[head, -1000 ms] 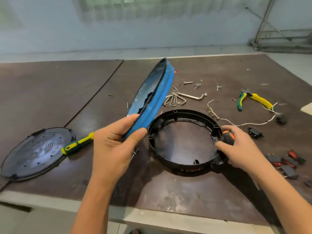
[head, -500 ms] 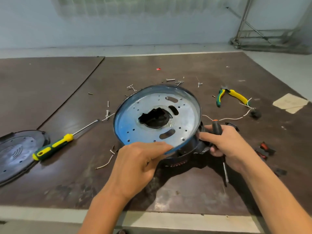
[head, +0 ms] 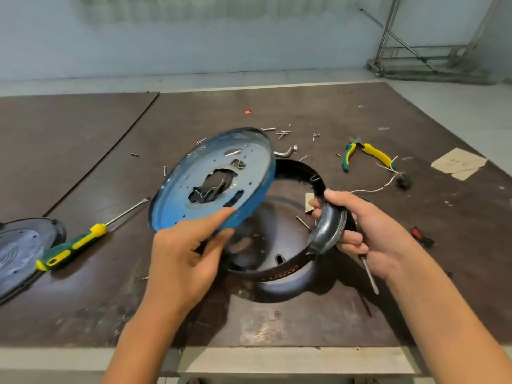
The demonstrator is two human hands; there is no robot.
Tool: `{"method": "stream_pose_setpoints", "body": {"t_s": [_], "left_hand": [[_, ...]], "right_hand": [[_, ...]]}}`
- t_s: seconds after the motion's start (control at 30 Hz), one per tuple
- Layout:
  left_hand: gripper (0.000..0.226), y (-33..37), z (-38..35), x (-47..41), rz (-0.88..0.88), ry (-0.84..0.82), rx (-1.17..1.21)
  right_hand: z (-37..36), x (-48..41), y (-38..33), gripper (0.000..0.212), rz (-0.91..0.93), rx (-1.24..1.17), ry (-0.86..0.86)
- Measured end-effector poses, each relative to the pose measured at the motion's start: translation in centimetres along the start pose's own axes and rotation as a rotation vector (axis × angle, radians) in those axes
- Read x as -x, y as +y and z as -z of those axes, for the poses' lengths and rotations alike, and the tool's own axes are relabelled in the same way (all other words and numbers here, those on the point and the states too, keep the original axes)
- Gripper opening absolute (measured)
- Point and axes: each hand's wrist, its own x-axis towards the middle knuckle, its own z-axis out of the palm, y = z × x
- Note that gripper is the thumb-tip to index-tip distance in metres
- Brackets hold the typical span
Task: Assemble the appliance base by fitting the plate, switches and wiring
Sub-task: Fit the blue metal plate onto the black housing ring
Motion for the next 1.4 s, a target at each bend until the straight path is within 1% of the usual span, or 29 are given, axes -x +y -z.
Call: {"method": "stream_pose_setpoints", "body": {"t_s": [0.03, 0.07, 0.13, 0.2, 0.23, 0.27, 0.3, 0.33, 0.37, 0.43, 0.5, 0.6, 0.67, 0.7, 0.77, 0.9, 0.97, 1.03, 1.1, 1.17, 1.23, 1.27, 1.33, 1.4], "left_hand": [[0.044, -0.3, 0.2, 0.0, 0.022, 0.023, -0.001], [0.045, -0.6, 0.4, 0.0, 0.05, 0.047, 0.007], [0.046, -0.8, 0.4, 0.1, 0.104, 0.1, 0.046], [0.047, -0.4, 0.1, 0.2, 0.132, 0.152, 0.075], [0.047, -0.1, -0.2, 0.3, 0.141, 0.173, 0.088], [0.047, 0.2, -0.5, 0.3, 0.149, 0.194, 0.104], [0.047, 0.7, -0.8, 0.4, 0.161, 0.216, 0.126], [0.047, 1.0, -1.0, 0.5, 0.178, 0.241, 0.155], [0.046, 1.4, -1.2, 0.6, 0.195, 0.265, 0.188], [0.043, 2.0, -1.5, 0.7, 0.209, 0.288, 0.25], [0.04, 2.3, -1.6, 0.7, 0.201, 0.261, 0.273], [0.039, 2.5, -1.6, 0.7, 0.238, 0.274, 0.299], [0.039, 2.7, -1.6, 0.7, 0.258, 0.296, 0.301], [0.039, 2.8, -1.7, 0.7, 0.262, 0.297, 0.295], [0.039, 3.1, -1.8, 0.6, 0.264, 0.289, 0.285], [0.038, 3.5, -2.0, 0.5, 0.264, 0.28, 0.323], [0.037, 3.8, -2.2, 0.6, 0.259, 0.273, 0.339], [0.037, 4.2, -2.3, 0.6, 0.264, 0.276, 0.367], [0.036, 4.6, -2.4, 0.5, 0.264, 0.279, 0.388], [0.033, 4.6, -2.4, 0.4, 0.264, 0.287, 0.417], [0.031, 4.6, -2.6, 0.5, 0.27, 0.303, 0.428], [0.031, 4.7, -2.7, 0.6, 0.275, 0.323, 0.426], [0.031, 4.7, -2.8, 0.8, 0.295, 0.377, 0.428], [0.032, 4.8, -2.9, 0.9, 0.309, 0.427, 0.442]], "right_hand": [[-0.1, 0.2, -0.2, 0.064, 0.039, 0.022, -0.014], [-0.3, 0.5, -0.5, 0.061, 0.081, 0.015, -0.047], [-1.0, 1.2, -1.1, 0.039, 0.179, -0.061, -0.152], [-2.2, 1.9, -1.4, 0.022, 0.299, -0.101, -0.278], [-3.0, 2.3, -1.4, 0.019, 0.353, -0.08, -0.324], [-3.8, 2.5, -1.2, 0.025, 0.399, -0.044, -0.348], [-4.6, 2.8, -1.0, 0.034, 0.431, -0.002, -0.35], [-5.4, 2.9, -0.8, 0.039, 0.463, 0.038, -0.345], [-6.1, 3.0, -0.6, 0.039, 0.491, 0.072, -0.34], [-7.0, 3.1, -0.3, 0.029, 0.526, 0.111, -0.315], [-7.4, 3.1, -0.1, 0.017, 0.541, 0.164, -0.271], [-7.4, 3.0, 0.0, 0.014, 0.587, 0.255, -0.223], [-7.4, 3.0, 0.0, 0.008, 0.616, 0.295, -0.189], [-7.4, 3.0, 0.0, 0.006, 0.621, 0.309, -0.175], [-7.5, 2.9, 0.1, 0.015, 0.635, 0.351, -0.144], [-8.0, 2.9, 0.4, 0.015, 0.633, 0.402, -0.126], [-8.2, 2.8, 0.8, 0.02, 0.612, 0.435, -0.085], [-8.4, 2.8, 1.2, 0.026, 0.587, 0.491, -0.055], [-8.6, 2.9, 1.7, 0.027, 0.575, 0.578, -0.055], [-8.3, 3.1, 1.8, 0.029, 0.54, 0.633, -0.09], [-7.8, 3.2, 1.7, 0.036, 0.457, 0.624, -0.173], [-7.7, 3.3, 1.6, 0.037, 0.419, 0.601, -0.226], [-7.7, 3.5, 1.7, 0.033, 0.376, 0.512, -0.329], [-7.9, 3.7, 1.7, 0.04, 0.343, 0.407, -0.414]]}}
